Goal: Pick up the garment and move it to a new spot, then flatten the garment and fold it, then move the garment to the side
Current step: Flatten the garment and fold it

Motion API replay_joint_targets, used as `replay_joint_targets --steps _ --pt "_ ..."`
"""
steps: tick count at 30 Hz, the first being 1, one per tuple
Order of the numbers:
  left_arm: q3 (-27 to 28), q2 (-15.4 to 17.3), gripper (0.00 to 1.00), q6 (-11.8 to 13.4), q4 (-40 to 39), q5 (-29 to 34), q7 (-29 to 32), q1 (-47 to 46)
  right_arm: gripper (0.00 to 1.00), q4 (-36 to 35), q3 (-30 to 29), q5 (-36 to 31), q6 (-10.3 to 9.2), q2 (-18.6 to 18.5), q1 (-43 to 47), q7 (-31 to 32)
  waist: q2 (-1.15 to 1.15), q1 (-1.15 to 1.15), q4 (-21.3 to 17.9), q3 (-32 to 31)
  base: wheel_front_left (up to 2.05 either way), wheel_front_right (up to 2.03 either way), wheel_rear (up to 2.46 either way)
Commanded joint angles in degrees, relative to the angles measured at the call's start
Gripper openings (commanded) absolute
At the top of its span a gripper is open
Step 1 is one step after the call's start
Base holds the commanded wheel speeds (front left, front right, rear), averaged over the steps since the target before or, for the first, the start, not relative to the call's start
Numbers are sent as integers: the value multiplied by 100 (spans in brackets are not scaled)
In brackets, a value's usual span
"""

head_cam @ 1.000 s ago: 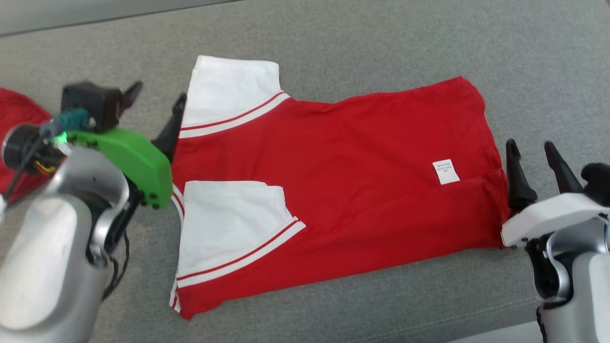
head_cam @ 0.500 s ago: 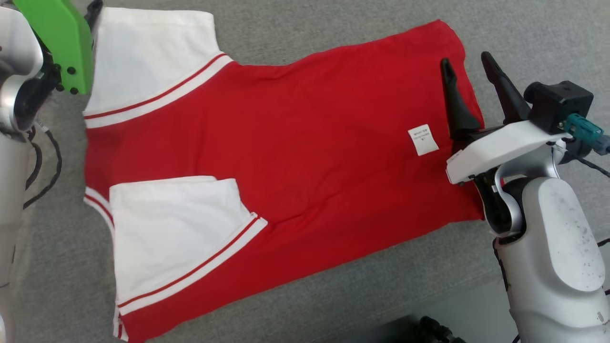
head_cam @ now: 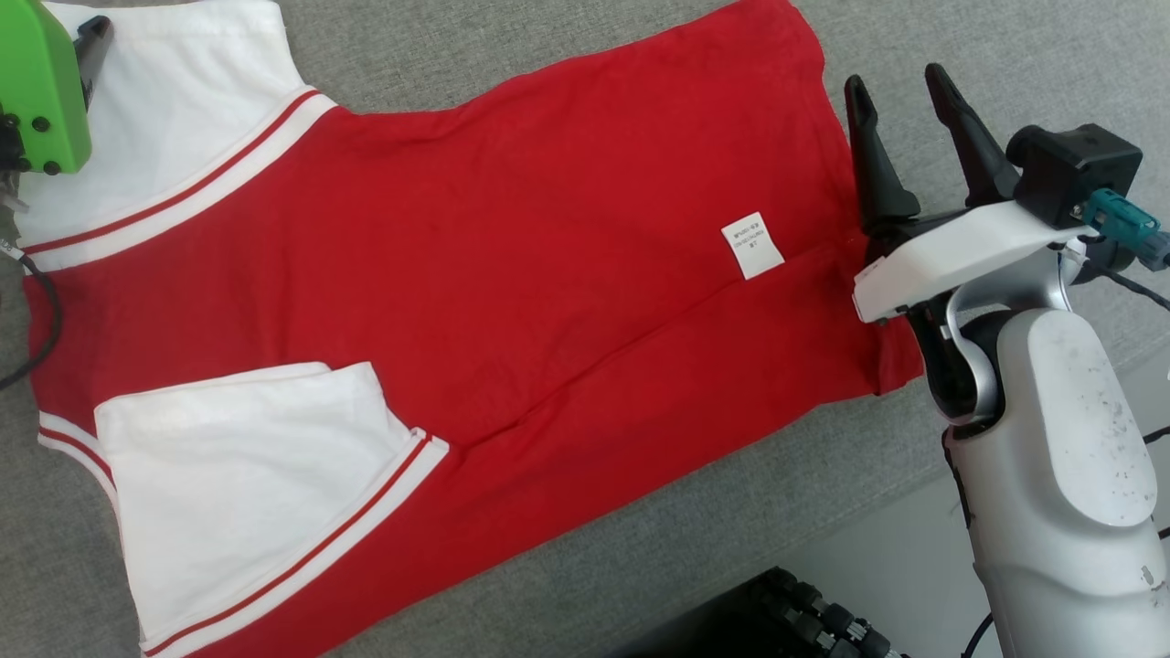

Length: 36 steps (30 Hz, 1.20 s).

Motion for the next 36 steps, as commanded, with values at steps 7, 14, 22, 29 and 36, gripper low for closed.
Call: replay_joint_targets --steps 7,14,22,29,36 --pt "-38 -140 0 -18 -67 -195 -67 208 100 295 144 -156 -9 -156 -638 290 0 -1 208 -67 0 0 0" --pt "-80 -384 0 -106 -416 -397 -445 176 100 1183 208 -325 -9 -546 -1301 895 0 -1 659 -283 0 0 0" --pt "-196 -551 0 -214 -816 -588 -772 325 100 2171 562 -45 -9 -1001 -1744 1561 0 -1 1143 -531 0 0 0" --pt "-352 -648 0 -249 -1069 -736 -931 514 61 2863 809 203 -9 -1168 -1991 1750 0 -1 1415 -717 0 0 0" --pt "-308 -710 0 -200 -1006 -789 -1211 657 0 3391 824 266 -9 -1175 -2255 1368 0 -1 1512 -898 0 0 0"
